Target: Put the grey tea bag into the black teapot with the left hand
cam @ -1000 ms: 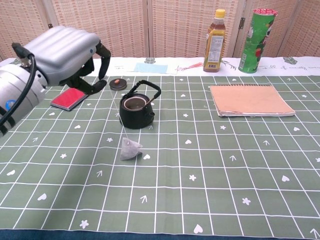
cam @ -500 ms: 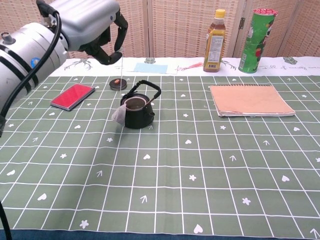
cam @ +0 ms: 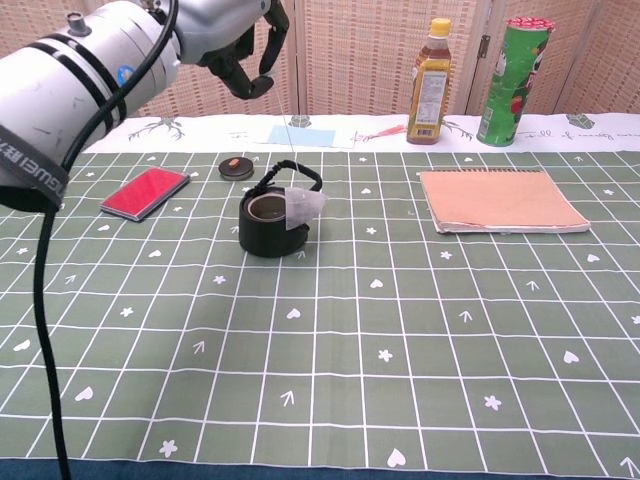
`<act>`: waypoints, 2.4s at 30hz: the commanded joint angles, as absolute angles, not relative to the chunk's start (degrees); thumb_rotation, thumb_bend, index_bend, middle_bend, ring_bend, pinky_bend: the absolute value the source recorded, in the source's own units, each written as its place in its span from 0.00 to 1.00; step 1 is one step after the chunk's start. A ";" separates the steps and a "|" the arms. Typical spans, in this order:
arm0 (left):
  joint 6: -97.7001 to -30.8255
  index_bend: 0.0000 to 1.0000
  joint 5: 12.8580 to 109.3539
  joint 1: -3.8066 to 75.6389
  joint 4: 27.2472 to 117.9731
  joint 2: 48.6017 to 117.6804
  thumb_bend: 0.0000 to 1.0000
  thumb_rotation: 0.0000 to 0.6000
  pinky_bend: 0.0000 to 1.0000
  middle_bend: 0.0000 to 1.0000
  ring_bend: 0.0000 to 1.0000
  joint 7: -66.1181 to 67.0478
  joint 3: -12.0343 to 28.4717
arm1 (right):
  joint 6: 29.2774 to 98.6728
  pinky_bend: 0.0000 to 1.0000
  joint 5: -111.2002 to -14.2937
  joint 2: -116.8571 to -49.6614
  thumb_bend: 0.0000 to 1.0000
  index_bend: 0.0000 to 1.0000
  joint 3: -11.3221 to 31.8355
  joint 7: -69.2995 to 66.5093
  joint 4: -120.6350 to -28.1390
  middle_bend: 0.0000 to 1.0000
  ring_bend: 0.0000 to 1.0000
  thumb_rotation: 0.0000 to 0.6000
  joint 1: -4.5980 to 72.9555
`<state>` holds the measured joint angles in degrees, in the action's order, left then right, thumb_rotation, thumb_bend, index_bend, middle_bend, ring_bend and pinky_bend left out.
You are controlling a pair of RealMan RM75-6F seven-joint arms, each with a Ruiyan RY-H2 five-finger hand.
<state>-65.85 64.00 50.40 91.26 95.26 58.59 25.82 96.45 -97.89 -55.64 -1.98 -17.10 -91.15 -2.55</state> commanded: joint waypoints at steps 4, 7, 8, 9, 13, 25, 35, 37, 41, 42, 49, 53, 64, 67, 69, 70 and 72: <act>-65.19 0.68 61.91 52.80 89.44 93.73 0.48 1.00 1.00 1.00 1.00 57.36 26.76 | 93.77 0.00 -96.01 -55.45 0.35 0.00 -1.45 -17.52 -91.72 0.00 0.00 1.00 -1.47; -65.10 0.68 61.34 53.62 89.23 92.64 0.48 1.00 1.00 1.00 1.00 56.67 26.88 | 92.77 0.00 -95.25 -55.55 0.35 0.00 -1.20 -17.03 -92.02 0.00 0.00 1.00 -1.07; -65.06 0.68 61.08 53.97 89.16 92.22 0.48 1.00 1.00 1.00 1.00 56.43 26.96 | 92.39 0.00 -94.95 -55.55 0.35 0.00 -1.13 -16.91 -92.15 0.00 0.00 1.00 -0.94; -65.04 0.68 60.81 54.20 89.12 91.94 0.48 1.00 1.00 1.00 1.00 56.19 27.03 | 92.13 0.00 -94.71 -55.56 0.35 0.00 -1.06 -16.84 -92.24 0.00 0.00 1.00 -0.85; -64.74 0.68 60.00 54.69 88.86 90.71 0.48 1.00 1.00 1.00 1.00 55.19 26.47 | 91.10 0.00 -93.89 -55.62 0.35 0.00 -0.83 -16.38 -92.44 0.00 0.00 1.00 -0.48; -65.16 0.68 60.05 53.13 88.63 87.36 0.48 1.00 1.00 1.00 1.00 49.74 21.69 | 89.91 0.00 -91.92 -55.89 0.35 0.00 0.02 -15.08 -92.84 0.00 0.00 1.00 -0.09; -66.61 0.68 62.29 49.88 89.37 88.59 0.48 1.00 1.00 1.00 1.00 43.23 15.74 | 89.81 0.00 -92.37 -56.53 0.35 0.00 -0.17 -12.59 -93.55 0.00 0.00 1.00 -0.16; -67.31 0.68 63.14 49.06 88.96 89.81 0.48 1.00 1.00 1.00 1.00 40.65 14.93 | 89.51 0.00 -92.39 -56.68 0.35 0.00 -0.18 -12.18 -93.58 0.00 0.00 1.00 -0.02; -68.22 0.68 65.63 47.18 86.01 92.69 0.48 1.00 1.00 1.00 1.00 34.58 12.58 | 89.18 0.00 -93.58 -57.10 0.35 0.00 -0.76 -10.26 -94.03 0.00 0.00 1.00 0.12; -68.46 0.68 66.26 46.74 85.45 93.07 0.48 1.00 1.00 1.00 1.00 33.56 12.03 | 89.39 0.00 -93.93 -57.18 0.35 0.00 -0.90 -9.92 -94.11 0.00 0.00 1.00 0.02; -72.80 0.68 71.21 41.29 85.16 93.58 0.48 1.00 1.00 1.00 1.00 25.34 7.76 | 91.68 0.00 -95.39 -57.40 0.35 0.00 -1.29 -9.44 -94.01 0.00 0.00 1.00 -1.01; -75.34 0.68 73.31 37.64 85.48 93.68 0.48 1.00 1.00 1.00 1.00 21.26 5.27 | 92.00 0.00 -96.74 -57.87 0.35 0.00 -1.79 -7.94 -94.16 0.00 0.00 1.00 -1.15; -75.02 0.61 75.63 32.10 78.36 97.15 0.48 1.00 1.00 1.00 1.00 11.30 1.91 | 93.06 0.00 -98.33 -58.85 0.35 0.00 -2.42 -5.04 -94.54 0.00 0.00 1.00 -1.82; -74.67 0.61 75.86 31.01 75.58 98.00 0.48 1.00 1.00 1.00 1.00 8.59 1.85 | 93.34 0.00 -98.10 -58.75 0.35 0.00 -2.35 -5.39 -94.38 0.00 0.00 1.00 -1.98; -74.09 0.60 75.68 30.29 73.93 98.44 0.48 1.00 1.00 1.00 1.00 6.91 1.84 | 93.47 0.00 -98.03 -58.73 0.35 0.00 -2.35 -5.49 -94.32 0.00 0.00 1.00 -2.09; -73.70 0.58 75.55 30.02 73.37 98.61 0.48 1.00 1.00 1.00 1.00 6.25 1.82 | 93.46 0.00 -98.00 -58.73 0.35 0.00 -2.37 -5.43 -94.32 0.00 0.00 1.00 -2.12; -73.01 0.52 75.77 29.64 72.19 99.03 0.48 1.00 1.00 1.00 1.00 5.04 1.76 | 93.50 0.00 -98.01 -58.83 0.35 0.00 -2.40 -5.18 -94.41 0.00 0.00 1.00 -2.21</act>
<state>-73.53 75.65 30.09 72.82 98.61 5.69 1.86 93.48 -98.00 -58.79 -2.39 -5.24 -94.37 -2.17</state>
